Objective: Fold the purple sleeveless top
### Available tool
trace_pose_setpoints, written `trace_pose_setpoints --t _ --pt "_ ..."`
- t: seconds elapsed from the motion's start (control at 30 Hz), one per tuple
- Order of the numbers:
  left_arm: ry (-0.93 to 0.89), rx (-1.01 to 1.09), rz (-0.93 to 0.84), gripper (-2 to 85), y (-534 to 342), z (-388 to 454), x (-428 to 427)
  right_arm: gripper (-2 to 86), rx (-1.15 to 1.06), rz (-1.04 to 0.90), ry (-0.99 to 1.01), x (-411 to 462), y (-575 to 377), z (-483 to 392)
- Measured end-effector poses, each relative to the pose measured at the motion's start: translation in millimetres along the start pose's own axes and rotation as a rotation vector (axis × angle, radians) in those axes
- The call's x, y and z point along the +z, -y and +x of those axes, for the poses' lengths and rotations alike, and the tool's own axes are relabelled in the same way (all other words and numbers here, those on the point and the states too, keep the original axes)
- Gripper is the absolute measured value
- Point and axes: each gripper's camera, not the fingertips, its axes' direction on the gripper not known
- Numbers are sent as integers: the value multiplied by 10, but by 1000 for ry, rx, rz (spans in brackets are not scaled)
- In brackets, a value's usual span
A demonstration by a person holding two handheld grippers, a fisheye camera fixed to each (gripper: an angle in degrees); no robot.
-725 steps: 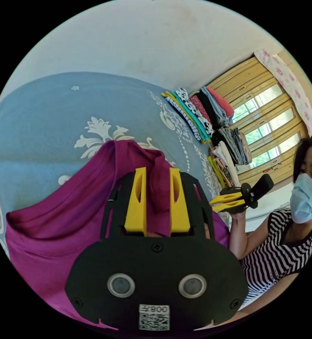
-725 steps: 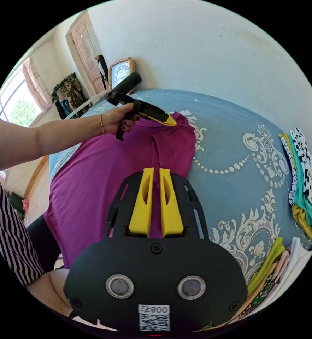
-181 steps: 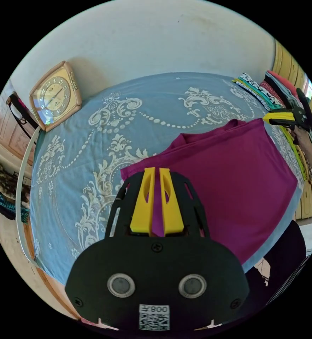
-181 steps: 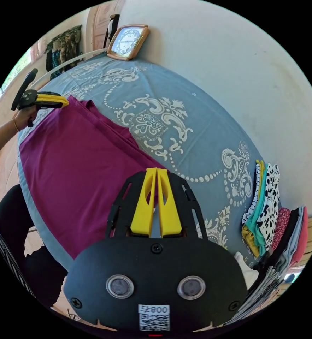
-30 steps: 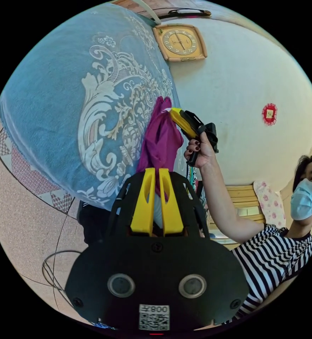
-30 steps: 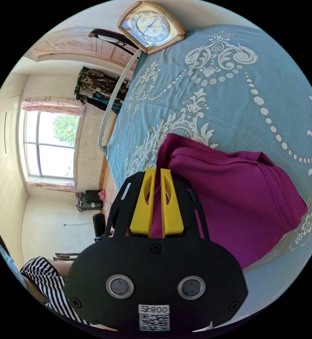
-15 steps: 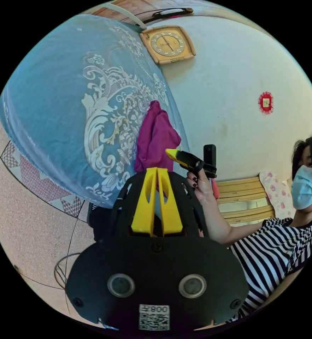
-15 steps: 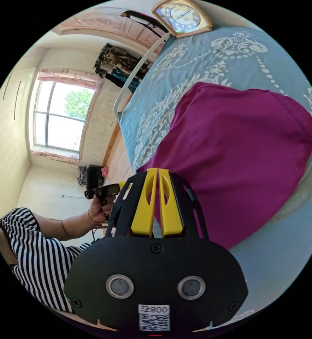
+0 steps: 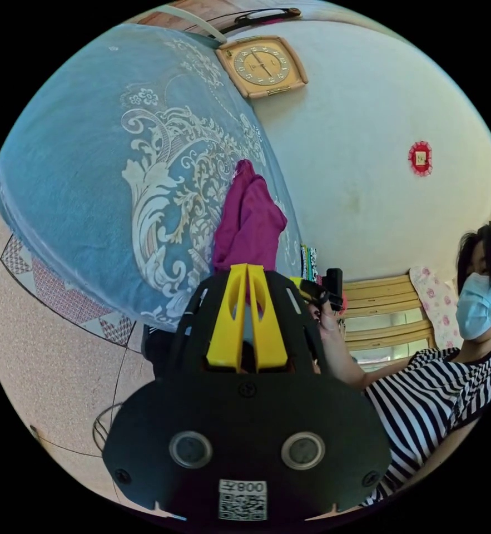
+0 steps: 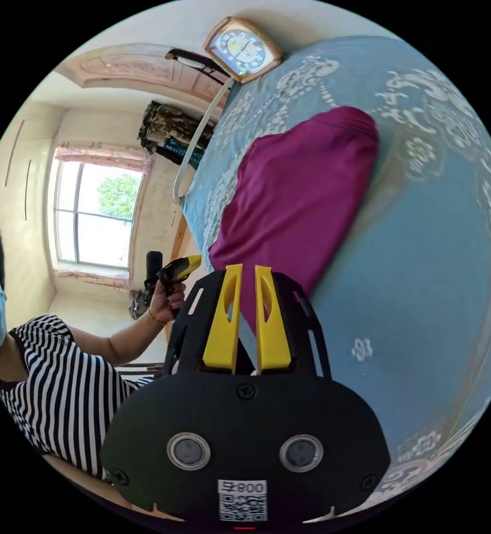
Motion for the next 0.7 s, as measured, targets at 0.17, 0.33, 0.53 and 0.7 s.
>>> trace_pose_setpoints --t 0.17,0.33,0.53,0.7 --pt "-23 -38 -60 2 -271 27 181 74 200 30 61 -290 -736 444" --pt "-47 -52 -107 5 -528 132 471 76 279 40 194 -273 -1017 679" --pt "18 135 -205 23 -796 579 851 40 284 -20 225 -322 -1044 776" --pt "292 533 -356 65 -1093 1298 1399 25 302 8 330 -488 -1180 876"
